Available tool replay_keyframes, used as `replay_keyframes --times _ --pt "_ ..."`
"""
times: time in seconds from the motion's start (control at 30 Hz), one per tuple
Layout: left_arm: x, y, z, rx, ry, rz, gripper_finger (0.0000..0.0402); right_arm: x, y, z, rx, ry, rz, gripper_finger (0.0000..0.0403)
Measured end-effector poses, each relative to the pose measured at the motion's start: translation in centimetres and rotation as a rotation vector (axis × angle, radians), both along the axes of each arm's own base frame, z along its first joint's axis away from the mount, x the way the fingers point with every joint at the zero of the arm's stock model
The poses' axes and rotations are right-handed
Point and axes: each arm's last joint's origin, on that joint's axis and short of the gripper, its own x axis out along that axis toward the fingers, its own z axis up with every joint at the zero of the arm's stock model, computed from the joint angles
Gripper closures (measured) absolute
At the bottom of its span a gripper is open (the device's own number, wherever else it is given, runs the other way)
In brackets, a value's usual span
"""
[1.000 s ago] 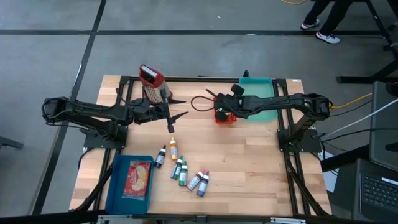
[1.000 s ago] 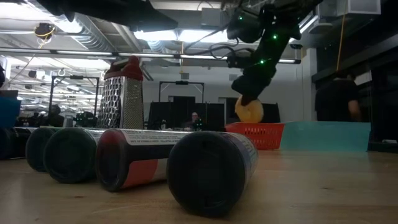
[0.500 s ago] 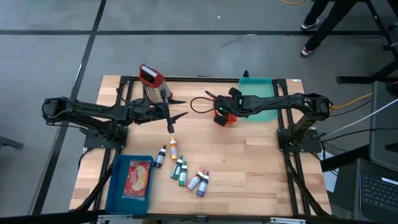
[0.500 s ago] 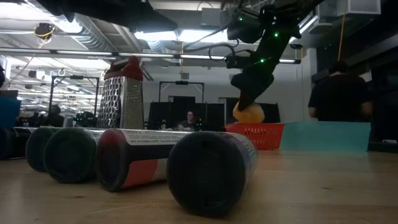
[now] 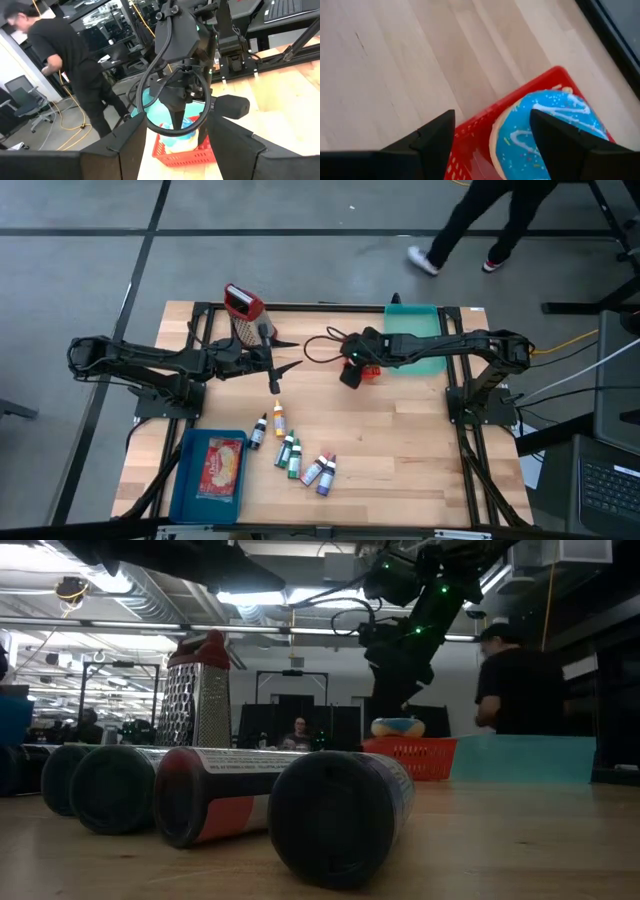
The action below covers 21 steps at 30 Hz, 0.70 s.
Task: Pick & Place Food Item
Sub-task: Put the orange and blue donut into the red bin, then put the violet food coloring bottle into the green bin
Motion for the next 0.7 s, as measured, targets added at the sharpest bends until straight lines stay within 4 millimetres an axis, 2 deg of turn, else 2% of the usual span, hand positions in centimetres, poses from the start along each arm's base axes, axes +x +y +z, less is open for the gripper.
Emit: replay_keyframes --times 0.2,0.47,0.6,0.7 --pt "0.0 0.0 0.0 0.015 0.004 0.0 0.0199 1.0 0.0 2.3 -0.057 -0.039 0.01 0.0138" --pt "0.0 0.1 0.0 0.018 0.003 0.021 0.0199 3.0 0.8 8.8 -0.231 -0.144 0.015 0.0138" --pt "-0.6 1.1 0.4 0.008 -0.014 0.089 0.0199 3.6 1.9 11.6 -0.265 -0.227 0.02 0.0137" --pt "-1.4 2.1 0.7 -0.073 -0.028 0.028 0.0199 3.8 3.1 12.3 -0.265 -0.252 0.057 0.0137"
